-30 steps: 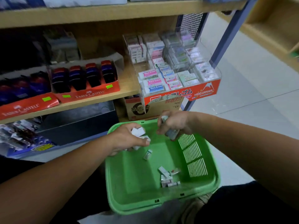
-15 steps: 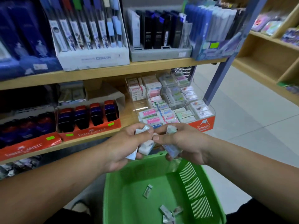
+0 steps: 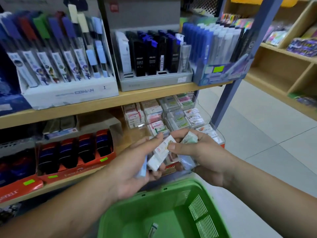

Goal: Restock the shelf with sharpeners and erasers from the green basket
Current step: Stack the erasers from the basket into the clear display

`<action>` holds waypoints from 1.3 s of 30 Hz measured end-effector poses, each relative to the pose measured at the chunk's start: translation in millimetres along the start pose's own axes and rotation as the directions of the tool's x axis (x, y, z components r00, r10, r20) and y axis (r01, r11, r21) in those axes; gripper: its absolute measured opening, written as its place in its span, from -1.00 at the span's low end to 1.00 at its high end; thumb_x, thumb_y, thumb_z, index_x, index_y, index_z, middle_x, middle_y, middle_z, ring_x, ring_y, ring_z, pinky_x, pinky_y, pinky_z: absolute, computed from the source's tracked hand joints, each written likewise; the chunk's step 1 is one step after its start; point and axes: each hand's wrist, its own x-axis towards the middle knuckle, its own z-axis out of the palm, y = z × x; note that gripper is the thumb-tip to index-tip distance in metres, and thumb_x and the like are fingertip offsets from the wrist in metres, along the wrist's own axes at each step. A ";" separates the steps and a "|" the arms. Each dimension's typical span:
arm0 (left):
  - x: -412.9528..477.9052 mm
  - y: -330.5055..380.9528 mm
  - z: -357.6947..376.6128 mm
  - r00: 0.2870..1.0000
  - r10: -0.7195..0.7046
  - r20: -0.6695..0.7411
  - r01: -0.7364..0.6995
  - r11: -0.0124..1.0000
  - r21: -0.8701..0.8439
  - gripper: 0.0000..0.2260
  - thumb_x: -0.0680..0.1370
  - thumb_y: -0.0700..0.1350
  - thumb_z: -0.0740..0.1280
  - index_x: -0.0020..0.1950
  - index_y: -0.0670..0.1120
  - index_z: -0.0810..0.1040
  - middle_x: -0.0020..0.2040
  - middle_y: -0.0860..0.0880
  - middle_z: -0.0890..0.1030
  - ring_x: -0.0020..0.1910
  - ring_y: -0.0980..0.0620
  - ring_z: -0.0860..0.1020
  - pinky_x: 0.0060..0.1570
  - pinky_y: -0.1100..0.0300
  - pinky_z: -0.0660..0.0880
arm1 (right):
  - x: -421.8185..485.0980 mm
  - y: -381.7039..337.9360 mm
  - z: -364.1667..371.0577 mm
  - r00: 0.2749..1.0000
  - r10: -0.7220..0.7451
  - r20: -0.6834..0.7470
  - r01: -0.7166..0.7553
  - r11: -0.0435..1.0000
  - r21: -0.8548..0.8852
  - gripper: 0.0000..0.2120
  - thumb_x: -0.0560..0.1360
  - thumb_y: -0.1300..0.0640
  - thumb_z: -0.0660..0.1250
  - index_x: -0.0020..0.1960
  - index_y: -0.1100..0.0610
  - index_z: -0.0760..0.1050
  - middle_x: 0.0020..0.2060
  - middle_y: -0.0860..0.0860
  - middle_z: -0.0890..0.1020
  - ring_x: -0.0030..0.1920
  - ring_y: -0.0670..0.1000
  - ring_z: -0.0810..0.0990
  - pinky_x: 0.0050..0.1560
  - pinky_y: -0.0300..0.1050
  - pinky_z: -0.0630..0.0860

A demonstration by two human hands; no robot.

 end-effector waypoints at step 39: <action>85.6 50.1 77.8 0.922 0.342 0.183 -0.327 0.432 0.841 -0.90 0.53 -0.14 0.54 -0.02 -0.08 0.66 -0.28 -0.07 0.62 -0.44 0.15 0.49 -0.49 0.27 0.39 | 20.0 -37.1 -97.1 0.911 -0.205 -0.358 0.187 0.979 -0.084 -0.84 0.49 0.28 0.55 0.00 0.28 0.61 -0.20 0.14 0.73 -0.20 0.15 0.76 -0.26 0.02 0.69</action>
